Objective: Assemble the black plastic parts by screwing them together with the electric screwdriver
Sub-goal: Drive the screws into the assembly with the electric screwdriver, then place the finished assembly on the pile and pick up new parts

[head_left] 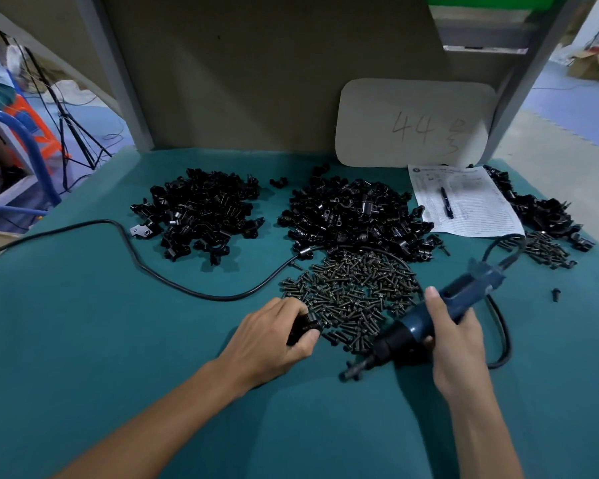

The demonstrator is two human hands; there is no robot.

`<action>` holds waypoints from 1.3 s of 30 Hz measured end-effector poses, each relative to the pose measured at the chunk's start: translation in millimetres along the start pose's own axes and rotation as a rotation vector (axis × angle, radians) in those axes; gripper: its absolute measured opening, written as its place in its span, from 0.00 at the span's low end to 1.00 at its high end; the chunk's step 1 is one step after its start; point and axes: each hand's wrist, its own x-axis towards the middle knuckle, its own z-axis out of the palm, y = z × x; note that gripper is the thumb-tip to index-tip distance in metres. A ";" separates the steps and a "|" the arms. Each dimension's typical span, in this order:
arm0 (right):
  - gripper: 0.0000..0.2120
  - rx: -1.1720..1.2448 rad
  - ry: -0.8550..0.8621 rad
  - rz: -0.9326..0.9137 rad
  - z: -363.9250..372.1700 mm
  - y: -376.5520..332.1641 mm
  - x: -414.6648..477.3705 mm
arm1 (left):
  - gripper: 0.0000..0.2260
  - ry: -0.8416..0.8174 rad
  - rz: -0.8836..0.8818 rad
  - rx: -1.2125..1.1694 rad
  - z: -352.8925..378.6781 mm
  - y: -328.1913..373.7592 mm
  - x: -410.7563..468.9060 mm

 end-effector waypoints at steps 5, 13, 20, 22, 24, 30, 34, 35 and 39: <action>0.37 -0.603 0.022 -0.107 -2.0 -5.1 -14.6 | 0.13 0.132 0.086 0.071 3.2 -0.8 0.1; 0.26 -0.805 -0.472 -0.436 57.0 -7.6 -66.3 | 0.17 0.189 0.244 0.053 8.9 -10.4 0.1; 0.11 -0.785 -0.424 -0.471 56.1 -10.4 -48.9 | 0.25 0.167 0.241 0.034 13.2 -18.3 -1.5; 0.10 -0.827 -0.411 -0.512 44.7 -17.3 -44.4 | 0.25 0.144 0.255 0.046 14.3 -18.1 1.8; 0.11 -0.939 -0.525 -0.544 39.3 -18.2 -43.3 | 0.23 0.136 0.282 0.043 15.8 -18.3 3.4; 0.19 -1.153 -0.700 -0.679 45.4 -4.9 -43.5 | 0.27 0.138 0.276 -0.040 15.7 -15.1 2.8; 0.15 -1.167 -0.689 -0.650 32.9 -5.5 -40.4 | 0.33 0.094 0.288 -0.051 15.7 -15.3 3.3; 0.14 -1.141 -0.632 -0.659 25.7 -6.8 -39.2 | 0.35 0.092 0.278 -0.043 15.9 -16.1 3.5; 0.13 -1.098 -0.227 -0.558 -41.9 -30.0 -12.6 | 0.36 0.113 0.149 0.012 14.0 -15.9 2.9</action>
